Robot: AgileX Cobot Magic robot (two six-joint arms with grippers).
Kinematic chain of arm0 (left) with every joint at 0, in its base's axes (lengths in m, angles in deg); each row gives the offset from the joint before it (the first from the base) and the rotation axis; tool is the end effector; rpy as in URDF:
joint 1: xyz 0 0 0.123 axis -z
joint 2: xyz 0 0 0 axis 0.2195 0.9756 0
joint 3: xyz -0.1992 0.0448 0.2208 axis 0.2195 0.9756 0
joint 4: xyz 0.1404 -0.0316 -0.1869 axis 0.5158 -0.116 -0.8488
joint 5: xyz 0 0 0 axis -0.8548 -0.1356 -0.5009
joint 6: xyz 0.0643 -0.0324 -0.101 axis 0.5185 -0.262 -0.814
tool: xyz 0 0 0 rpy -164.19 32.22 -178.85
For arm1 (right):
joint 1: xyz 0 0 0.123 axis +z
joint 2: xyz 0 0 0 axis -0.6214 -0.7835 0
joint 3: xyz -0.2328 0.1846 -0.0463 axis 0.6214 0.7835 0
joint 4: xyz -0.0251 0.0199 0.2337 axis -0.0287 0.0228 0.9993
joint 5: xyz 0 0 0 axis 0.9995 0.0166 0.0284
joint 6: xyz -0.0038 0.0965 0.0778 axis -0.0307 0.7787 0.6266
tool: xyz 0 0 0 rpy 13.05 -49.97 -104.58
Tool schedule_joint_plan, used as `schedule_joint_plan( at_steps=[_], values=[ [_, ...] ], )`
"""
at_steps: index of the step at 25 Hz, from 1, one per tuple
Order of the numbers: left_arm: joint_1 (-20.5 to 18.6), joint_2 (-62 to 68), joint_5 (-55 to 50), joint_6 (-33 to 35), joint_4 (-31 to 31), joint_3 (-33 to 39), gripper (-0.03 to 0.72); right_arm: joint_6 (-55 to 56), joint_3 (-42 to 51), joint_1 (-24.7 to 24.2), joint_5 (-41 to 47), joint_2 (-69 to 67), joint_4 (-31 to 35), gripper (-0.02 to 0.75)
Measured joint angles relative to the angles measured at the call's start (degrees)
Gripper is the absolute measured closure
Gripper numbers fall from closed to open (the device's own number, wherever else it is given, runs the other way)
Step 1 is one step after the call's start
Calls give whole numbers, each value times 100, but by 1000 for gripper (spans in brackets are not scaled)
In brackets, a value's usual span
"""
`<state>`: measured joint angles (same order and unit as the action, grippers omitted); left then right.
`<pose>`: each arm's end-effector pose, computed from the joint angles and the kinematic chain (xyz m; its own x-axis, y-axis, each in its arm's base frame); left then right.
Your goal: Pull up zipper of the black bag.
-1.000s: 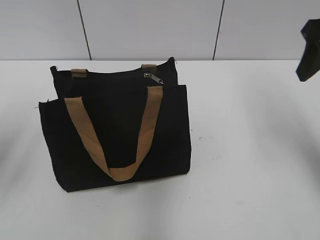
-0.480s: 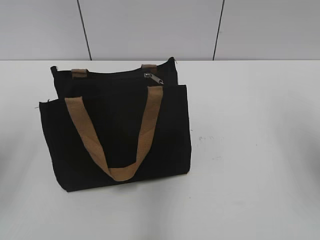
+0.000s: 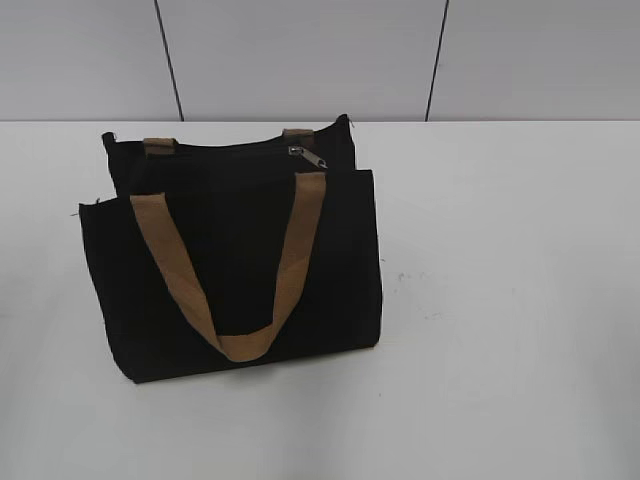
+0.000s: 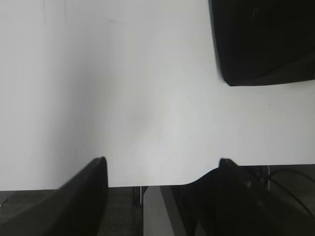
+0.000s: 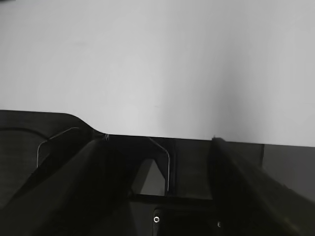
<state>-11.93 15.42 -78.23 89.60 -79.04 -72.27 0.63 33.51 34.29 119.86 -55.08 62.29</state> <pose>0.1375 -0.0174 0.2923 -0.9376 0.0810 -0.3381 0.1198 0.9882 -0.0955 0.0755 0.0181 0.2665 -0.9094 -0.0029 -0.4160 -0.0693 0.9870 0.1448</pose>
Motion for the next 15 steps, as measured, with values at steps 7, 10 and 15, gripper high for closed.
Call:
schedule_joint_plan(
  at_steps=[7, 10, 15],
  values=[
    [0, -1740, 323, 0, 283, 803, 205, -57, 361, 0, 12, 1848, -19, 230],
    [0, -2504, 626, 0, 330, 1281, 209, -152, 463, 0, 18, 2528, -19, 230],
    [0, -3986, 785, 0, 328, 1781, 218, -343, 536, 0, 29, 3493, -19, 230]
  ],
)
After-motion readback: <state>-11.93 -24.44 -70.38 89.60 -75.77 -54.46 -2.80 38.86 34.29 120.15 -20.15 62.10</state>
